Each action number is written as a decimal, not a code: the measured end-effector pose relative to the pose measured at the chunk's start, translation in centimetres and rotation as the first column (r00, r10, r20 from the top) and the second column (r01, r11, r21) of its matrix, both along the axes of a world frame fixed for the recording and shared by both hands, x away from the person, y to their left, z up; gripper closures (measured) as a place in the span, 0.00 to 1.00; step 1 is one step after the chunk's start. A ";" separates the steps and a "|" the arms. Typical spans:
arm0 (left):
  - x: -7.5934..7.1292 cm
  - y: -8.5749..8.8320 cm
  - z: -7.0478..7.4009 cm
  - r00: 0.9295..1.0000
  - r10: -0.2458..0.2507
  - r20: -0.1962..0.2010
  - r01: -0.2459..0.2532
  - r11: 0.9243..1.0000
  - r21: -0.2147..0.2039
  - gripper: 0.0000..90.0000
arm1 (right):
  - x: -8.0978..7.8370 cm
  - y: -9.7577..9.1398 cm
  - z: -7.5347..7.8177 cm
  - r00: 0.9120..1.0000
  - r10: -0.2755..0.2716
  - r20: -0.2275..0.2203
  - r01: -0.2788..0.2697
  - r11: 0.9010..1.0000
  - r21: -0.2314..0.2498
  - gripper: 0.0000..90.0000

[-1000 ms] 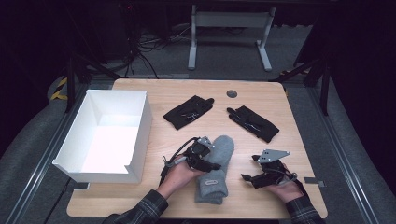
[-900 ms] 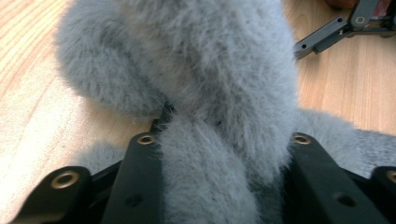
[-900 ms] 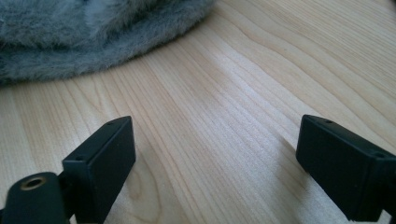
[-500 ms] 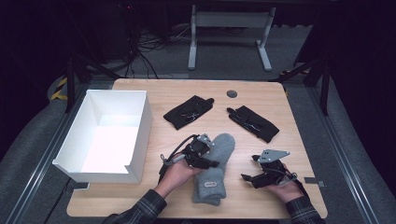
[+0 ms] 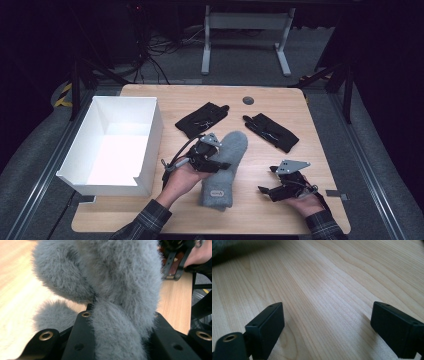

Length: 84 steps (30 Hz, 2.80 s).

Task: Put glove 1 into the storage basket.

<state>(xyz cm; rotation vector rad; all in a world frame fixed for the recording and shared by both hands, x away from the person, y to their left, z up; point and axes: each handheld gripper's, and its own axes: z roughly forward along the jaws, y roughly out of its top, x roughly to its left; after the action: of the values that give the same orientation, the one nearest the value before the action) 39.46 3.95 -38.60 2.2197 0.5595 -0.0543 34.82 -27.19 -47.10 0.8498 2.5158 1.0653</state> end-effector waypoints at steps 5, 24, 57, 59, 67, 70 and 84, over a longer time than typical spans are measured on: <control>-0.2 0.8 2.4 0.999 0.015 0.031 -0.015 1.000 -0.006 0.83 | 0.0 0.0 0.0 1.000 0.000 0.001 0.000 1.000 0.000 0.14; 0.7 4.9 10.3 0.994 0.076 0.073 -0.075 0.997 -0.019 0.82 | 0.0 0.0 0.0 1.000 -0.003 0.001 0.003 1.000 0.001 0.14; 0.7 18.8 15.2 0.950 0.292 0.114 -0.289 0.956 -0.038 0.83 | 0.3 -0.2 0.0 1.000 0.015 -0.002 -0.015 1.000 -0.001 0.12; 0.8 19.6 15.2 0.947 0.302 0.111 -0.299 0.953 -0.043 0.83 | 0.2 -0.2 0.0 1.000 0.013 -0.003 -0.014 1.000 -0.001 0.12; 1.0 23.3 15.5 0.927 0.360 0.105 -0.357 0.933 -0.040 0.83 | 0.3 -0.1 0.0 1.000 0.005 -0.003 -0.005 1.000 0.000 0.12; 1.0 24.4 15.3 0.917 0.381 0.115 -0.381 0.924 -0.023 0.83 | 0.3 -0.1 0.0 1.000 0.005 -0.003 -0.005 1.000 0.000 0.12; 1.6 27.1 10.3 0.911 0.409 0.061 -0.411 0.911 0.029 0.83 | 0.4 -0.1 0.0 1.000 0.000 -0.004 0.000 1.000 -0.001 0.12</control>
<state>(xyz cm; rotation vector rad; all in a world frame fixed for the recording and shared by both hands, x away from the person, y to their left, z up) 41.05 31.01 -28.34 2.0911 0.9936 0.2375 35.23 -27.30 -47.11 0.8525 2.5191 1.0629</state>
